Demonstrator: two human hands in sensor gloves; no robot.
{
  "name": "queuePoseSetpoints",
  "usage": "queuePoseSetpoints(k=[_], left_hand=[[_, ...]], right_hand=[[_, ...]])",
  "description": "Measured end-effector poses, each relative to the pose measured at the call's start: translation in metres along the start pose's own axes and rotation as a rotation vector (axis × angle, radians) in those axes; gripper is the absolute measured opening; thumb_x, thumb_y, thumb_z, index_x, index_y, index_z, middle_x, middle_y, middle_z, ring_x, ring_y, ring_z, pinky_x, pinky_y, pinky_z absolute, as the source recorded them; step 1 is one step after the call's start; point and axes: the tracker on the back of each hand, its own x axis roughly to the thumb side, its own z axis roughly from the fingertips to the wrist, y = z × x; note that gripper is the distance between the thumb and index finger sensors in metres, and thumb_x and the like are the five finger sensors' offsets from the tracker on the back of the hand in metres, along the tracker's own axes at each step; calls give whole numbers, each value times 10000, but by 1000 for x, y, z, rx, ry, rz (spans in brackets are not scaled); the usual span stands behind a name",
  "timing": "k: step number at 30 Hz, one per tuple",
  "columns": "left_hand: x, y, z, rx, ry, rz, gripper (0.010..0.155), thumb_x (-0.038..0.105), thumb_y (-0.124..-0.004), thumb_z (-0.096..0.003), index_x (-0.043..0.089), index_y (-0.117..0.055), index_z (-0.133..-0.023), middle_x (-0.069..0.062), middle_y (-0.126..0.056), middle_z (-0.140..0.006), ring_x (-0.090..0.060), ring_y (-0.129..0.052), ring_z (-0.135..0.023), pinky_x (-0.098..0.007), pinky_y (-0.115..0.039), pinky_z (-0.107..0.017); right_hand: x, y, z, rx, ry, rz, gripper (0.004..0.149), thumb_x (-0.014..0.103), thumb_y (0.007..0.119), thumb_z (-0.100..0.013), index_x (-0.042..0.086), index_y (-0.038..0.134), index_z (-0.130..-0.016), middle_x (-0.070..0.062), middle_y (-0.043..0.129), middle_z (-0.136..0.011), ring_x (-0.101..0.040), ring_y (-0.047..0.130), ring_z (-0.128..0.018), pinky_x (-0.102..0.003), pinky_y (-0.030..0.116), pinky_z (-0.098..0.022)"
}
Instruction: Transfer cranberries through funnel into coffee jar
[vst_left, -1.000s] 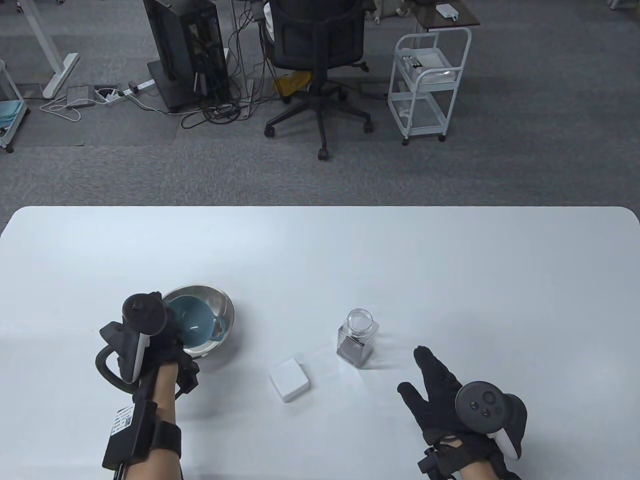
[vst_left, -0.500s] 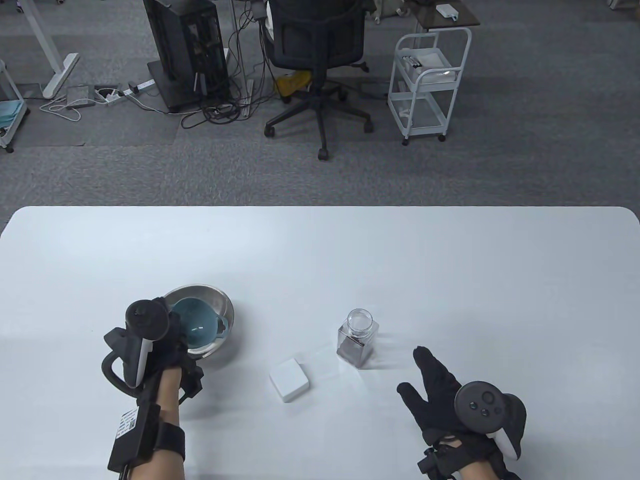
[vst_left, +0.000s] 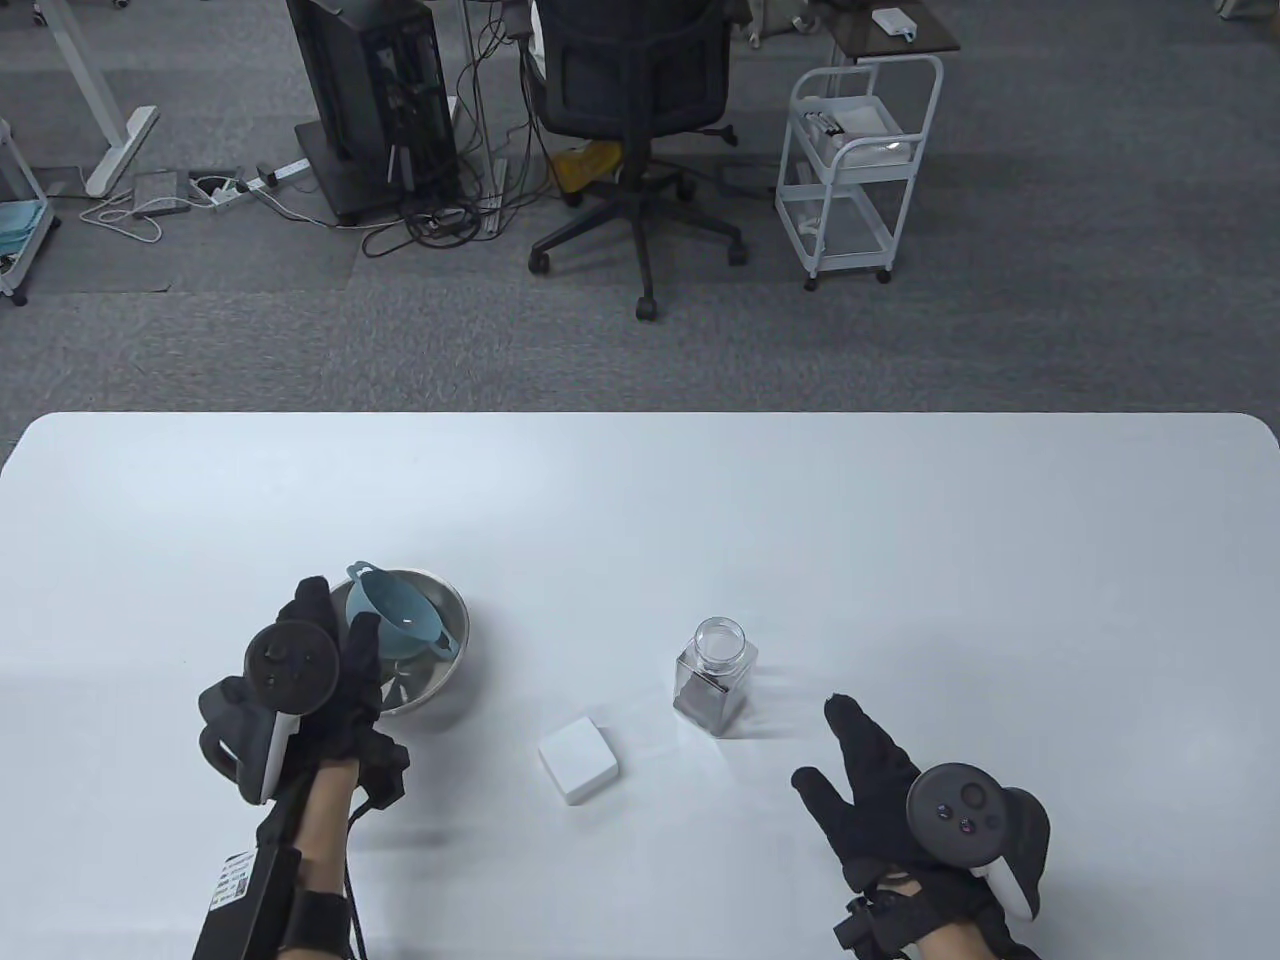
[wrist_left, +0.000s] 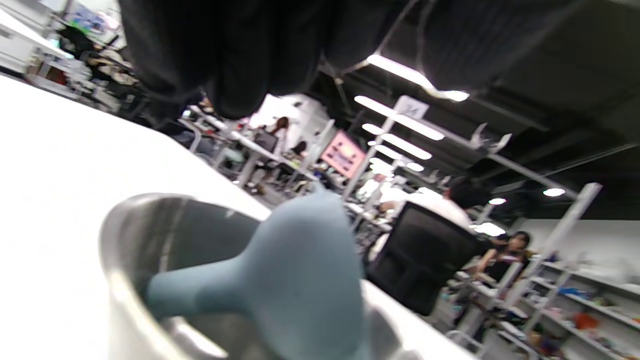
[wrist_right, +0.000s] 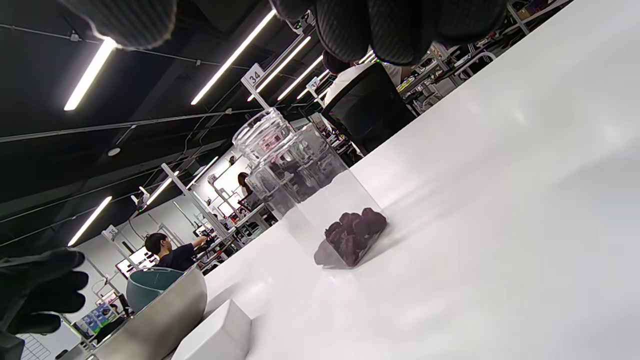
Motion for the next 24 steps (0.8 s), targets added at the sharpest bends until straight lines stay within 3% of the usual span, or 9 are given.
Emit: queuePoseSetpoints(k=[9,14,24], left_hand=[[47,-2,40,-102,-351,91,775,605,-688,-526,197,-484,-1151,-200,-512,-1204,-512,-663,-1054,-601,-670,-703],[75,-29,70,-166,-519,66,794,626,-684,-519,204,-468,-1156,-206,-482,-1212,-513,-628,-1074,-604,-641,-726],[94,-91,95,-338,-604,9,822,648,-683,-510,214,-435,-1163,-184,-440,-1229,-521,-570,-1098,-630,-597,-740]], right_hand=[[10,-2,-9,8,-26,56,837,587,735,-499,65,421,-1072,-233,554,-1121,-485,639,-973,-562,615,-660],[21,-5,-23,10,-46,108,858,596,748,-491,68,407,-1075,-234,533,-1128,-486,618,-984,-565,605,-666],[34,15,-60,60,-31,193,938,617,791,-466,75,339,-1083,-234,394,-1161,-503,476,-1032,-589,547,-692]])
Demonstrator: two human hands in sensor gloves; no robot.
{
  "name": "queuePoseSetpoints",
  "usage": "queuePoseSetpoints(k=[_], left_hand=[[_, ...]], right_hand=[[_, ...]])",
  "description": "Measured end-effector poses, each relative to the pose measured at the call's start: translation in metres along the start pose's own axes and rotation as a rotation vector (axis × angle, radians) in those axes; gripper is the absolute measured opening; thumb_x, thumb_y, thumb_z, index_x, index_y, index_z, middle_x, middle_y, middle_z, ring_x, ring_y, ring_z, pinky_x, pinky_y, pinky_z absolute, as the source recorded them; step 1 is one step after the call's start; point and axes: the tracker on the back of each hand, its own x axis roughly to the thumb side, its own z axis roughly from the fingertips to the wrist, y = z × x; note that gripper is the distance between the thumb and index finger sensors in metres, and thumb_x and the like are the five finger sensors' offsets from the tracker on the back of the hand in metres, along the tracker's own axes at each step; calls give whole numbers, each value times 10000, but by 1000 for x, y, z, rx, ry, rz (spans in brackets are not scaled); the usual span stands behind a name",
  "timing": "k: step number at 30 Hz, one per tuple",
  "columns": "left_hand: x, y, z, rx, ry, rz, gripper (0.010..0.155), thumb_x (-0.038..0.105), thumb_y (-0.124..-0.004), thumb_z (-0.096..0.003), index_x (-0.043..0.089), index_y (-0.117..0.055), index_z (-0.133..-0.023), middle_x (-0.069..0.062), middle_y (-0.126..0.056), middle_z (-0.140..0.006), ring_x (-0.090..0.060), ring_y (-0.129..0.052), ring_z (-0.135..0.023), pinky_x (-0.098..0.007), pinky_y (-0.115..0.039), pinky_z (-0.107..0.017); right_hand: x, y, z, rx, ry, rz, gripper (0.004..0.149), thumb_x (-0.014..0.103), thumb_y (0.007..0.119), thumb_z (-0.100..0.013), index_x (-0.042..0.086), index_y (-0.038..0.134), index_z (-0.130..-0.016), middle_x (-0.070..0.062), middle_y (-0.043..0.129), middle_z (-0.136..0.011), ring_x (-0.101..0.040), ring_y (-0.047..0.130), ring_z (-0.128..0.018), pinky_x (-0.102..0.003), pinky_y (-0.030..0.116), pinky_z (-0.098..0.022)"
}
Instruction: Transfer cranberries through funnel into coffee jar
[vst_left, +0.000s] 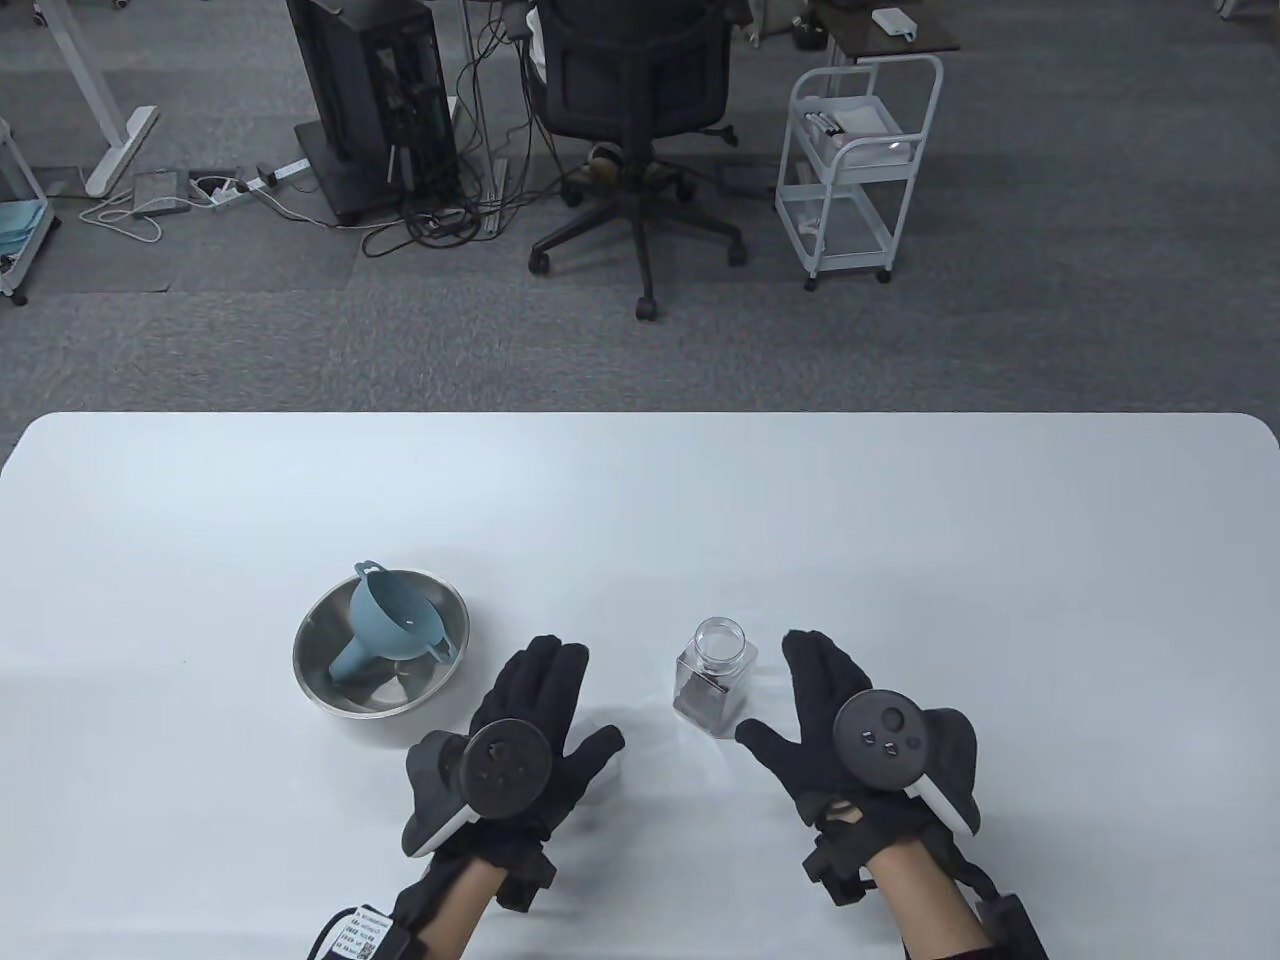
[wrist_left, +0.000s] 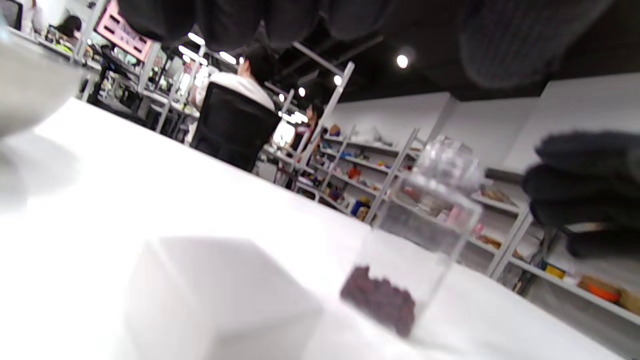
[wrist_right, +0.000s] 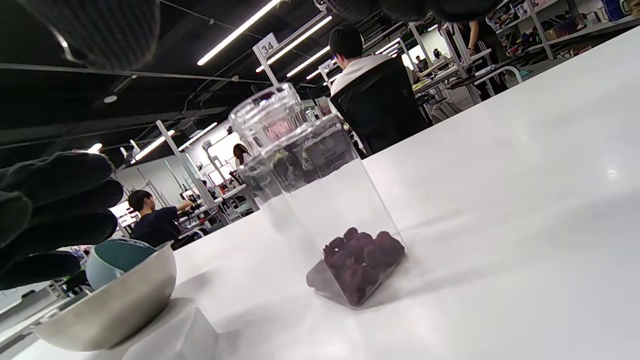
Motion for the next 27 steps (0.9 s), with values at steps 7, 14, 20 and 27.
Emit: queuePoseSetpoints(k=[7,14,20,27], left_hand=[[-3,-28,0,-120,-13,-82,831,644,-696,-502,217,-428,-1162,-177,-414,-1234,-527,-536,-1107,-650,-574,-742],[-14,-39,-2,-191,18,-91,837,635,-714,-495,220,-420,-1161,-171,-403,-1234,-525,-524,-1111,-653,-563,-747],[-17,-53,-2,-263,13,-164,840,632,-719,-489,227,-415,-1159,-166,-403,-1233,-523,-534,-1107,-643,-574,-747],[-11,-64,-5,-337,33,-211,758,540,-718,-529,247,-410,-1156,-192,-379,-1226,-515,-534,-1104,-620,-592,-750]], right_hand=[[4,21,-24,52,44,74,1018,609,853,-428,61,294,-1080,-239,359,-1164,-510,449,-1037,-593,543,-694],[2,41,-44,79,116,111,1034,600,866,-417,40,296,-1073,-253,381,-1154,-517,489,-1024,-592,568,-681],[-2,54,-50,33,150,88,974,585,874,-416,61,366,-1061,-231,461,-1138,-494,566,-1005,-576,611,-659],[-1,56,-50,-21,156,60,933,557,901,-404,31,440,-1022,-234,618,-1063,-450,749,-927,-539,711,-609]])
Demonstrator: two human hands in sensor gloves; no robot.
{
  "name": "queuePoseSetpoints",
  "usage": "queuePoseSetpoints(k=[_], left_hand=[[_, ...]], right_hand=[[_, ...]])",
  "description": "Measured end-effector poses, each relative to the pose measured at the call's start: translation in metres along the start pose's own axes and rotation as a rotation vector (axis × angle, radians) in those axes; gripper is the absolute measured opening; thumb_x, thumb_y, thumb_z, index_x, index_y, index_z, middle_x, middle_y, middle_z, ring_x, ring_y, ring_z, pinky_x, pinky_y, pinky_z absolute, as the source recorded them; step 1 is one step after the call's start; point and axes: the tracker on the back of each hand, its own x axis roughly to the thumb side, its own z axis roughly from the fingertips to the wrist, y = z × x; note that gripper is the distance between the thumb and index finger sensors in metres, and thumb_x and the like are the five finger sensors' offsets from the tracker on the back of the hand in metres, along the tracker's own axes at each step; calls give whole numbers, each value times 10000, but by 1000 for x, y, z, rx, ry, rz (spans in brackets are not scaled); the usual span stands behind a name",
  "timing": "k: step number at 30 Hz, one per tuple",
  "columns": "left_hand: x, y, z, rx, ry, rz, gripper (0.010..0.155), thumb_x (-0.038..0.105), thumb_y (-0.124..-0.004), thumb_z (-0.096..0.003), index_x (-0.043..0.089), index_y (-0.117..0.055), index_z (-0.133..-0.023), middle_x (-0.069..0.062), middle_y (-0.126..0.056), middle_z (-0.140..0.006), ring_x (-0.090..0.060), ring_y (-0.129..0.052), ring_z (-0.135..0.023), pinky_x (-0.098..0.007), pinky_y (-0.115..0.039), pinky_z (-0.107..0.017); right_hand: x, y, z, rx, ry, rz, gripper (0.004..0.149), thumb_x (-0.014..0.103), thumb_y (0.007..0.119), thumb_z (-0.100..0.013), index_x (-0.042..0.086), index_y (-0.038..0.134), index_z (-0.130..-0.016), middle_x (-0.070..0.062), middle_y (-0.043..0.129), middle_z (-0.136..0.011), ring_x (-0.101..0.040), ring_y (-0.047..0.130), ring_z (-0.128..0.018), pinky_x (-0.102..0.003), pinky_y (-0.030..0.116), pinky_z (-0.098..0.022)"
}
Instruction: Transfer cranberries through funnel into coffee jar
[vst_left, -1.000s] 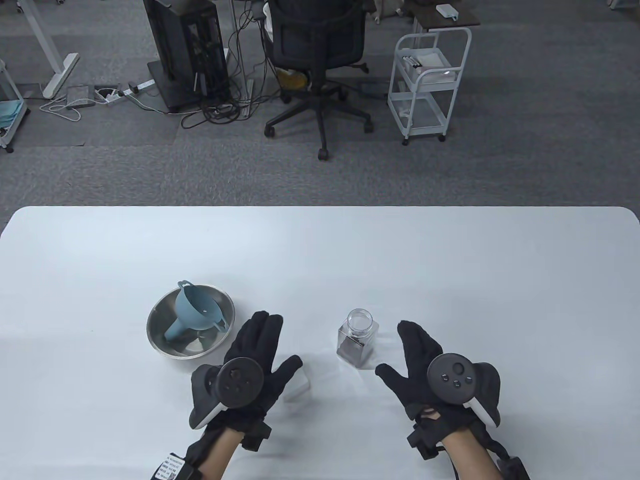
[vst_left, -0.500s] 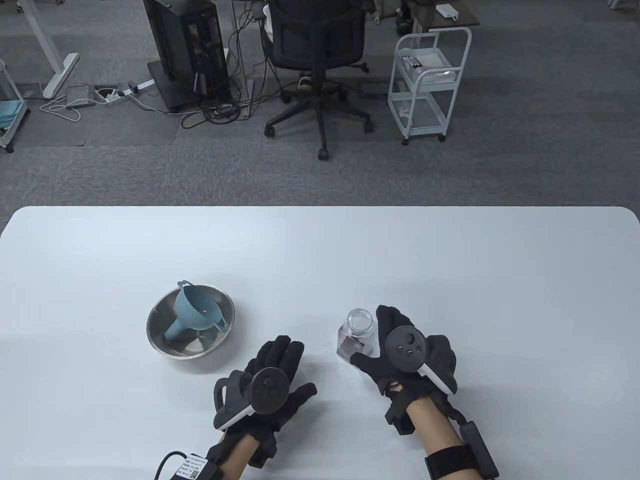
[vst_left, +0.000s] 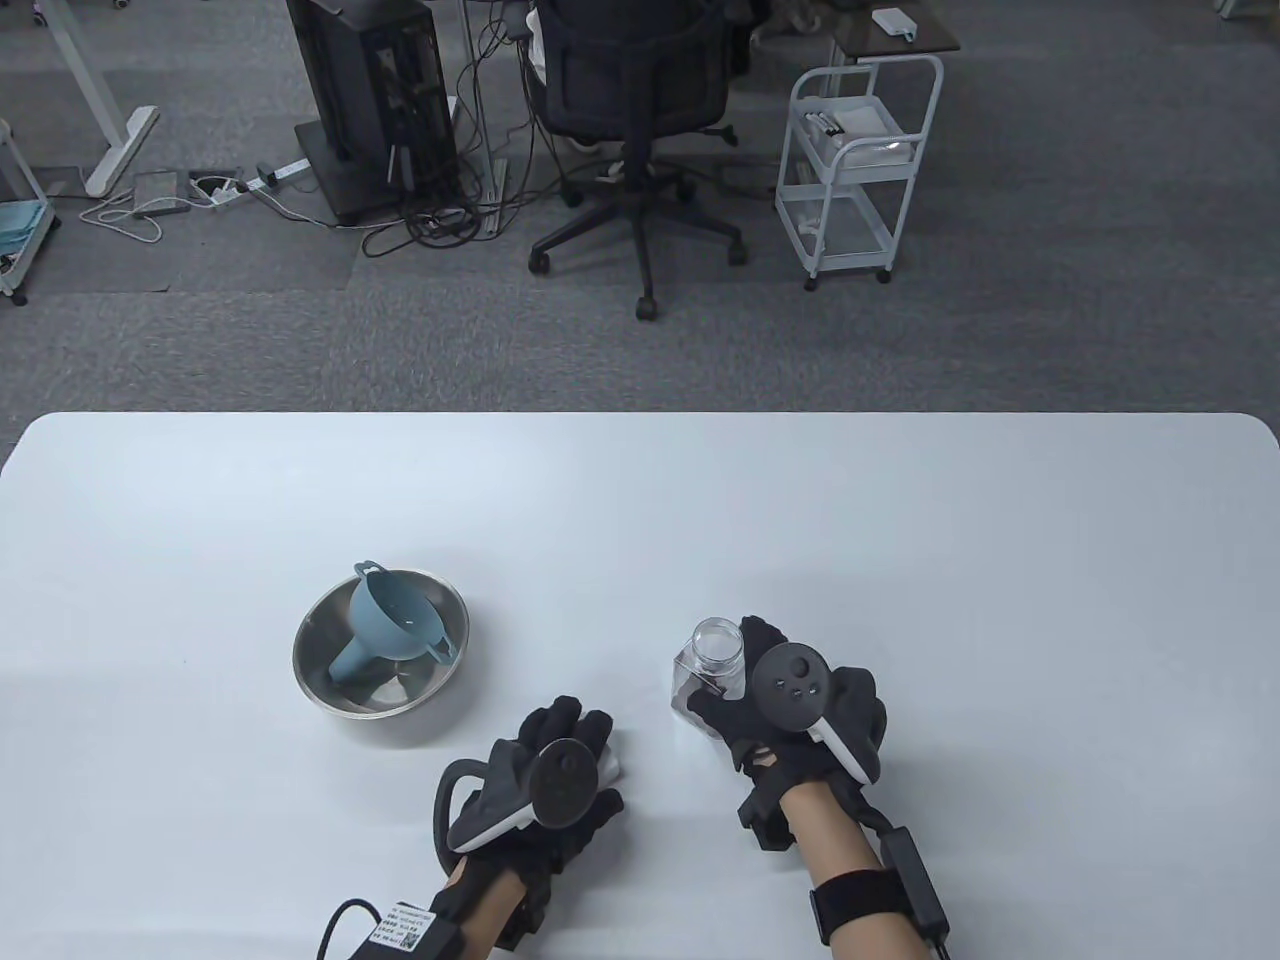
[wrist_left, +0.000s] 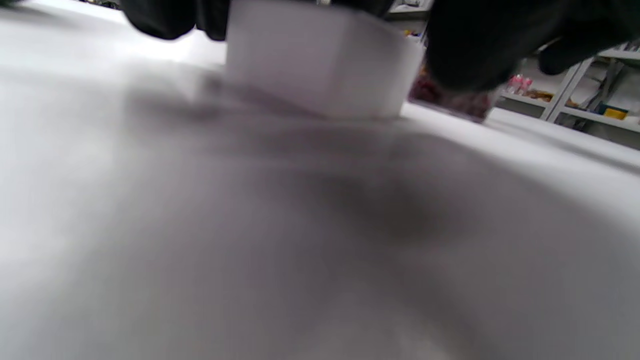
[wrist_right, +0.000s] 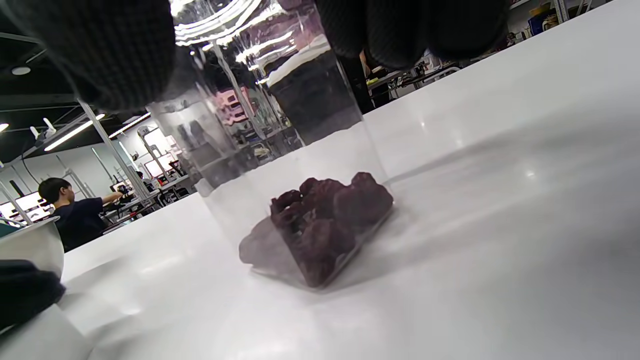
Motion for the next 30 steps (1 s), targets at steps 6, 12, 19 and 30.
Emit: queuePoseSetpoints(k=[6,12,19,30], left_hand=[[1,1,-1,22,5,-14,696,479,-734,-535,257,-468,-1139,-182,-477,-1206,-468,-684,-1041,-561,-664,-735],[-3,18,6,108,-5,150,686,503,-710,-539,230,-512,-1136,-211,-522,-1188,-467,-736,-995,-541,-710,-700],[5,62,25,276,-79,365,672,513,-687,-547,218,-540,-1133,-212,-543,-1184,-467,-755,-978,-538,-717,-688],[50,124,43,401,-216,381,665,514,-684,-554,217,-556,-1134,-205,-555,-1189,-468,-759,-982,-542,-715,-689]], right_hand=[[0,-2,6,-40,-21,-45,915,560,918,-390,26,499,-1005,-207,724,-1002,-402,849,-861,-499,765,-570],[5,-15,19,-40,-83,-40,918,571,923,-384,23,522,-1001,-204,748,-976,-399,870,-815,-495,760,-562],[13,-29,46,18,-157,-40,918,570,924,-387,17,526,-1002,-209,753,-969,-404,870,-801,-503,751,-563],[14,-33,87,-23,-234,-114,924,570,944,-372,17,547,-997,-207,770,-956,-404,879,-783,-507,750,-560]])
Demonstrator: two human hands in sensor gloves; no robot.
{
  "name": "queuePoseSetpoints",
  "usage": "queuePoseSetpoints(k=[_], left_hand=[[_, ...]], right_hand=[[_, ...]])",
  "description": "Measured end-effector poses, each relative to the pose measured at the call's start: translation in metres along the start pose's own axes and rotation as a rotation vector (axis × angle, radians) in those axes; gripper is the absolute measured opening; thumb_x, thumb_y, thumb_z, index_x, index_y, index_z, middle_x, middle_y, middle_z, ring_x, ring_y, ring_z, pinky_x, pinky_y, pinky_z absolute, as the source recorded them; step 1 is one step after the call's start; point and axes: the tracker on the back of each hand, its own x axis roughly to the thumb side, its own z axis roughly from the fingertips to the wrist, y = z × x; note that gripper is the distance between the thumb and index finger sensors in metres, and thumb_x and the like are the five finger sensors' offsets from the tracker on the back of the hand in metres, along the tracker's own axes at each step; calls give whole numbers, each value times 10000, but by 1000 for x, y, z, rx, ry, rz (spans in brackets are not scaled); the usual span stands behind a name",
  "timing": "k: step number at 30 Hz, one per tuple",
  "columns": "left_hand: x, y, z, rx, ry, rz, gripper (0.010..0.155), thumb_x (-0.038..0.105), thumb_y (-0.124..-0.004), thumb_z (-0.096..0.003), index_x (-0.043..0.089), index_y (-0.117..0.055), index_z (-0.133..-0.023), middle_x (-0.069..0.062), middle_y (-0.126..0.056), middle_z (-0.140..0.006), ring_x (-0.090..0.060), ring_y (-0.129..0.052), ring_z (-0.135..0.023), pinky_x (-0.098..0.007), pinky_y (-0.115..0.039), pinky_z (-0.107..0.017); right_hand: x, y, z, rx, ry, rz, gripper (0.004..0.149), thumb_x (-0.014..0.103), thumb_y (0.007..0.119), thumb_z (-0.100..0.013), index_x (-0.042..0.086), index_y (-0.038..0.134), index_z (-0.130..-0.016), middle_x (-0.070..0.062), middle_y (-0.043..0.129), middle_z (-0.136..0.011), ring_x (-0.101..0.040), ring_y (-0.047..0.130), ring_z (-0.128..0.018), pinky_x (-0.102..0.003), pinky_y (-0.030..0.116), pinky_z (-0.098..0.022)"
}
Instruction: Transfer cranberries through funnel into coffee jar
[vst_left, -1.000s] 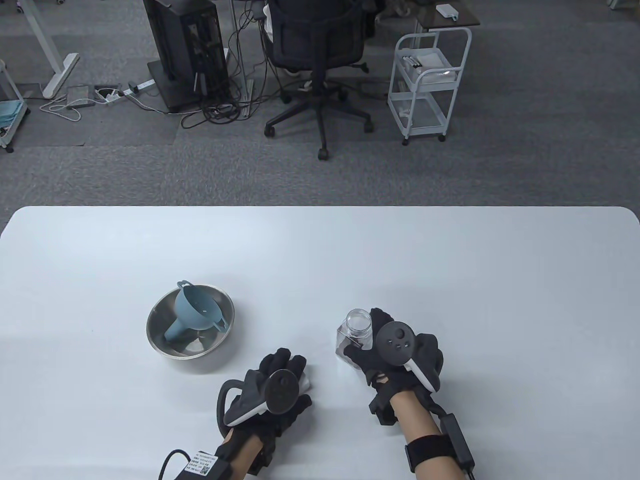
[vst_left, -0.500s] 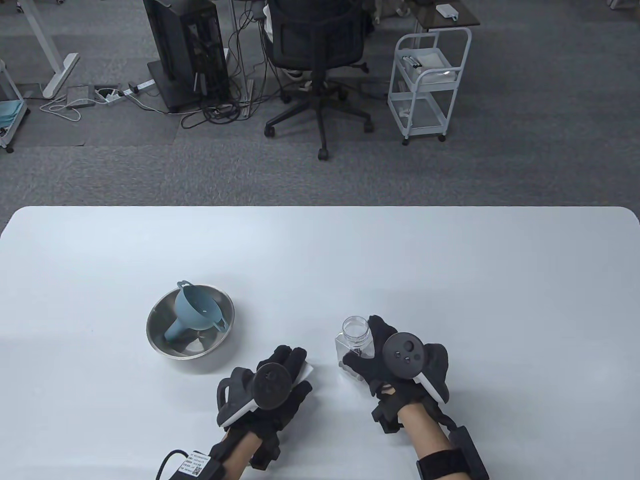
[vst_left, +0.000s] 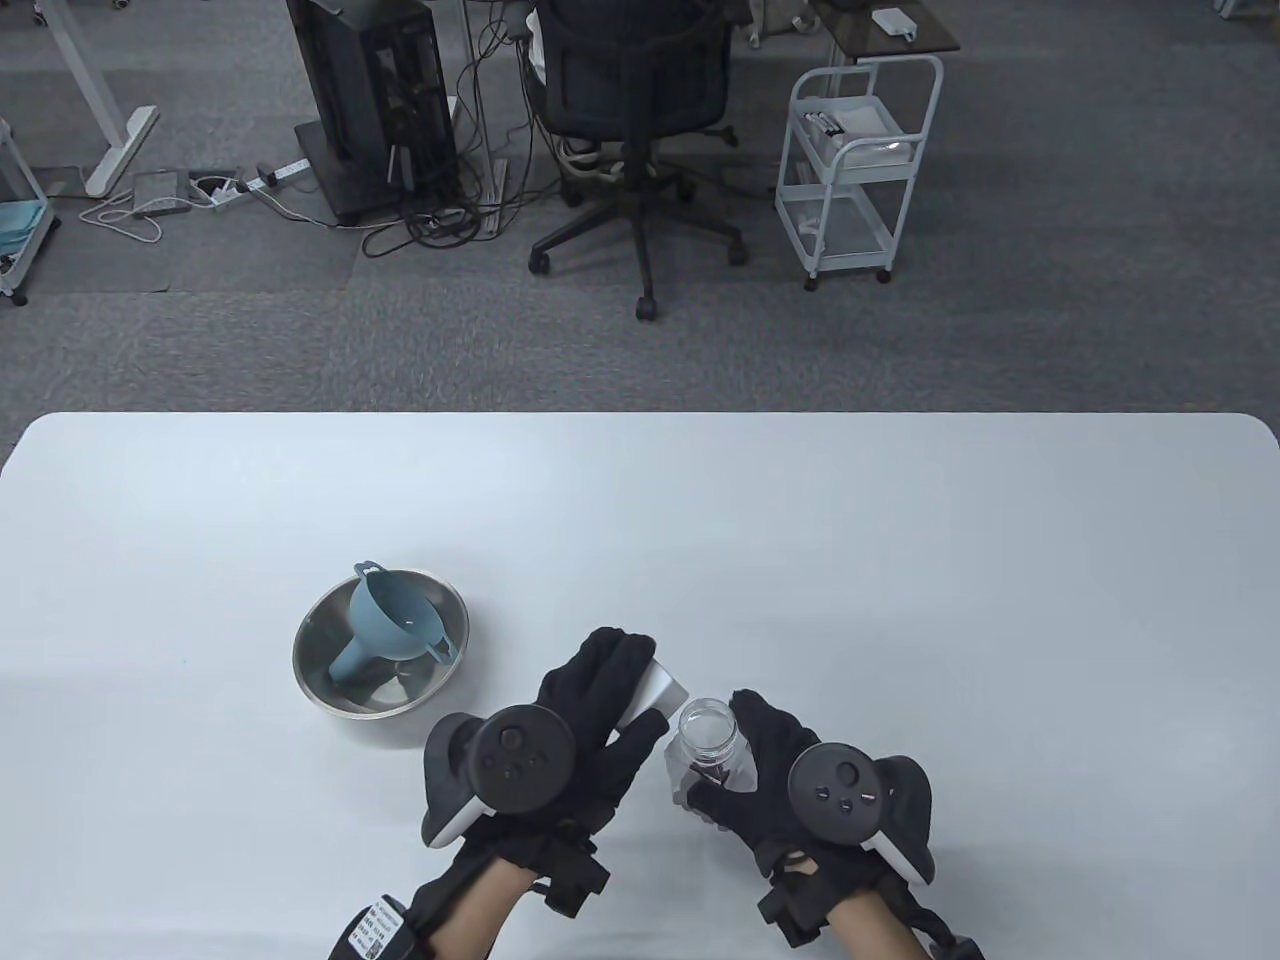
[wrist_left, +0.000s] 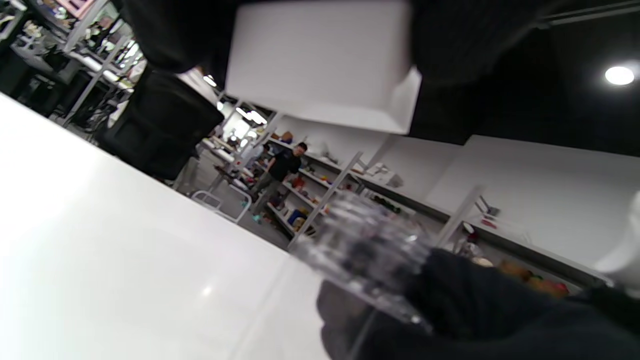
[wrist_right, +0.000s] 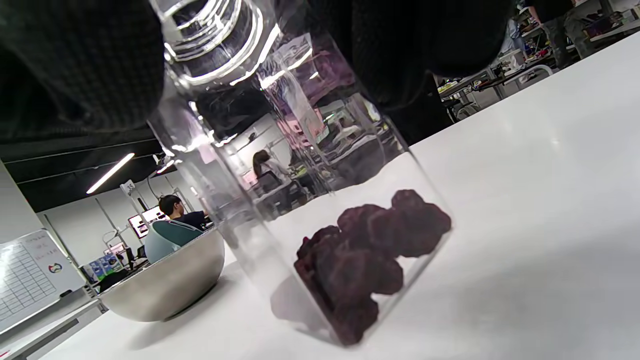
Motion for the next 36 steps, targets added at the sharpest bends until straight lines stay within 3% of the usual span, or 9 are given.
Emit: queuePoseSetpoints(k=[7,16,21,26,30,34,36], left_hand=[[31,-27,-3,-69,-57,-99,659,512,-691,-551,217,-576,-1129,-205,-570,-1186,-474,-768,-973,-545,-716,-686],[44,-45,-3,-108,-92,-149,643,519,-689,-549,212,-625,-1111,-199,-595,-1178,-475,-781,-963,-547,-719,-681],[49,-52,2,-37,-57,-218,674,540,-714,-537,203,-609,-1112,-205,-603,-1169,-463,-812,-940,-524,-744,-661],[51,-55,1,-56,-35,-289,722,575,-729,-524,197,-580,-1121,-217,-591,-1160,-442,-834,-907,-498,-754,-649],[44,-54,-4,-187,-70,-244,720,533,-737,-529,200,-539,-1135,-214,-536,-1184,-465,-773,-958,-534,-711,-686],[27,-46,-10,-364,-116,-84,700,448,-763,-534,217,-506,-1143,-177,-457,-1219,-484,-640,-1058,-592,-628,-736],[21,-41,-12,-399,-137,-23,702,421,-785,-524,228,-509,-1140,-157,-452,-1224,-476,-613,-1080,-600,-605,-751]], right_hand=[[2,0,10,-25,-32,-22,927,568,948,-364,12,553,-991,-209,775,-951,-407,882,-778,-510,750,-560],[-4,-7,14,-69,-21,-29,928,568,959,-355,0,573,-980,-213,793,-933,-407,892,-758,-515,750,-555],[-4,-8,17,-137,-18,-4,935,579,971,-342,-1,594,-972,-208,814,-914,-402,902,-737,-512,752,-549],[-4,-6,17,-166,-32,23,936,586,974,-336,-3,608,-964,-205,828,-902,-396,914,-727,-507,762,-544],[-12,-2,14,-96,-59,-62,933,566,979,-336,-6,601,-968,-212,819,-915,-406,902,-746,-516,753,-559],[-16,1,10,-37,-106,-122,945,542,992,-331,-16,587,-976,-217,810,-927,-416,893,-762,-525,744,-572],[-16,2,9,-8,-127,-166,949,531,993,-333,-25,577,-980,-221,805,-933,-423,889,-770,-527,743,-578]])
